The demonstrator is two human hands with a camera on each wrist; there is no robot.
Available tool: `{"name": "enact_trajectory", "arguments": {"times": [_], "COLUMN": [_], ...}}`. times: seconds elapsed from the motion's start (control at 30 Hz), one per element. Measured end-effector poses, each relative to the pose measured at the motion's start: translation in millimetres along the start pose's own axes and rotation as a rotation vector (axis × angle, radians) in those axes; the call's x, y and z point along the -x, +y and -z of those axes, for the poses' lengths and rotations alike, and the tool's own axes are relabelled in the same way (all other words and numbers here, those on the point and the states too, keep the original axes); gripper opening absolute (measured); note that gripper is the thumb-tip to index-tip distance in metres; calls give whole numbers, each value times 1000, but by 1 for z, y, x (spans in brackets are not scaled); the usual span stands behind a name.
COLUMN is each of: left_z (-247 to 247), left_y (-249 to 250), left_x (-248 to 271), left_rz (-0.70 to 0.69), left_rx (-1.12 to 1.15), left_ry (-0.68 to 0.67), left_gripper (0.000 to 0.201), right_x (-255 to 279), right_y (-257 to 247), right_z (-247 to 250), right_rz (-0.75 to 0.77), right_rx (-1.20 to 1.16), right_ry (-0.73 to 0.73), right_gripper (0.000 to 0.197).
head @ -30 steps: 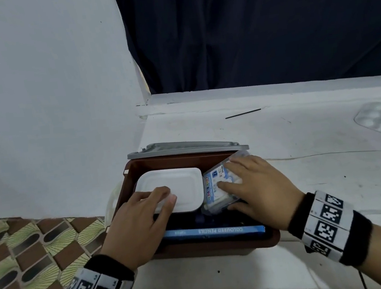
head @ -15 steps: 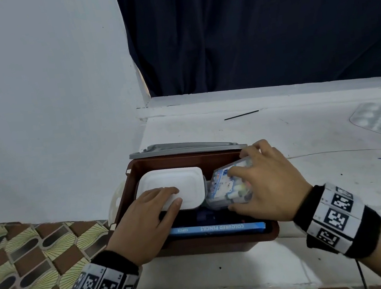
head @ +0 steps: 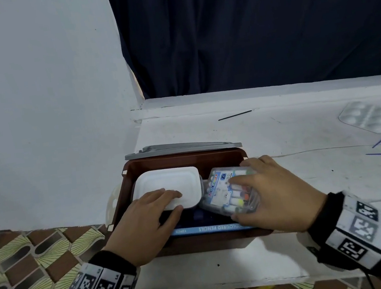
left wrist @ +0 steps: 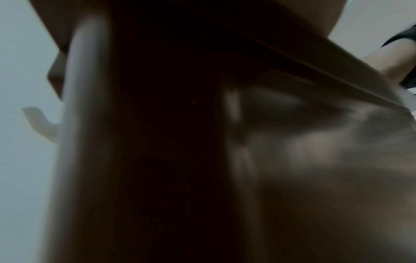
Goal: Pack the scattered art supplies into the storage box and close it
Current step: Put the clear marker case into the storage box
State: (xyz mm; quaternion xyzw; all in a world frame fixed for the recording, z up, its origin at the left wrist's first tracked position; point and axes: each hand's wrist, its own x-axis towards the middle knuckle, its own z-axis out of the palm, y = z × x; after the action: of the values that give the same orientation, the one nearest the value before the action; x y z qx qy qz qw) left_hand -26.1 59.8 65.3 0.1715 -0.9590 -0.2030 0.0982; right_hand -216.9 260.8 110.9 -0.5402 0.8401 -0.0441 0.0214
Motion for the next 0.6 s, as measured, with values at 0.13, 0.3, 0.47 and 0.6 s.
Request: {"name": "enact_trajectory", "arguments": {"times": [0.13,0.3,0.47,0.6], "left_z": [-1,-1,-2,-3], "left_y": [0,1,2,2], "left_x": [0,0,1,3], "left_rz": [5,19,31,34], "left_rx": [-7,-16,-5,-17], "left_ry": [-3,-12,-5,1], "left_gripper": [56,60,62,63], "right_x": [6,5,4,7], "right_y": [1,-14,-30,-28], "right_z": [-8,-18,-26,-35], "right_rz": [-3,-97,-67,-29], "right_rx": [33,74,73,106], "right_ry": [156,226,19,-5], "right_gripper": [63,71,91,80]}}
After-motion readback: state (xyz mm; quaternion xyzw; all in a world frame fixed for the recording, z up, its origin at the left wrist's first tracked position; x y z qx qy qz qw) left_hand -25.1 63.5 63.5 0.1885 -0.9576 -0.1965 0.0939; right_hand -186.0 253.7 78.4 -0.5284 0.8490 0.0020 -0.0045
